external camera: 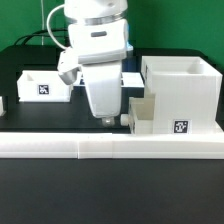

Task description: Assemble drawer

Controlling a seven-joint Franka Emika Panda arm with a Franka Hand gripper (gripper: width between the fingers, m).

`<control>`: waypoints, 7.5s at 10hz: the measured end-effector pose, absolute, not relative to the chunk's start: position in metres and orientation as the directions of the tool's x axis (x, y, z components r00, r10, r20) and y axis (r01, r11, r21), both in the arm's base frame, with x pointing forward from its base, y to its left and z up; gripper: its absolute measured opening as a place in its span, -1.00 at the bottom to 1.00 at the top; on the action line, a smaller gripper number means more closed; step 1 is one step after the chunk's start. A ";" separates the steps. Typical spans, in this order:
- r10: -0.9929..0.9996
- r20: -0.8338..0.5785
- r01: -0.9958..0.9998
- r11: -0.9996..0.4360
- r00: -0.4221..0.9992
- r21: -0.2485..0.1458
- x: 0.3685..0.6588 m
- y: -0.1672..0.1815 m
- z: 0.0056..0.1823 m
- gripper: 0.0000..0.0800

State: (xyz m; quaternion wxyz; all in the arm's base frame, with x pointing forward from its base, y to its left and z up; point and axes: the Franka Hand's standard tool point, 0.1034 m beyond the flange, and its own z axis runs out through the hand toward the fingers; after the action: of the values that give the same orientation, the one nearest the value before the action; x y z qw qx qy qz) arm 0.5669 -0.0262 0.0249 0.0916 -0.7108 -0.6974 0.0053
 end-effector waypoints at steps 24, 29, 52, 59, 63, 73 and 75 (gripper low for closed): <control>0.986 0.086 0.989 -0.140 0.144 -0.051 0.504 -0.092 0.067 0.62; 0.796 0.078 0.799 -0.601 0.600 -0.010 0.480 -0.098 0.054 0.62; 0.204 0.115 0.205 -0.979 0.972 0.007 0.392 -0.095 0.005 0.59; 0.204 0.115 0.205 -0.979 0.972 0.006 0.392 -0.095 0.005 -0.90; 0.219 0.103 0.221 -0.975 0.970 -0.002 0.393 -0.091 0.006 -0.90; 0.525 0.075 0.529 -0.847 0.848 -0.056 0.475 -0.055 0.048 -0.89; 0.669 0.082 0.673 -0.739 0.739 -0.040 0.485 -0.054 0.049 -0.89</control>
Offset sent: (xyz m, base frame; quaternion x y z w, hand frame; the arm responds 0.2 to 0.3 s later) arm 0.0020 0.0298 -0.0022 0.0221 0.0129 0.0275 0.9993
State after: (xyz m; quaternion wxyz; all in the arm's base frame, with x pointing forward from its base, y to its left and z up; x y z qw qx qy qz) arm 0.4846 -0.0545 0.0494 0.0333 -0.9319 -0.3599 -0.0312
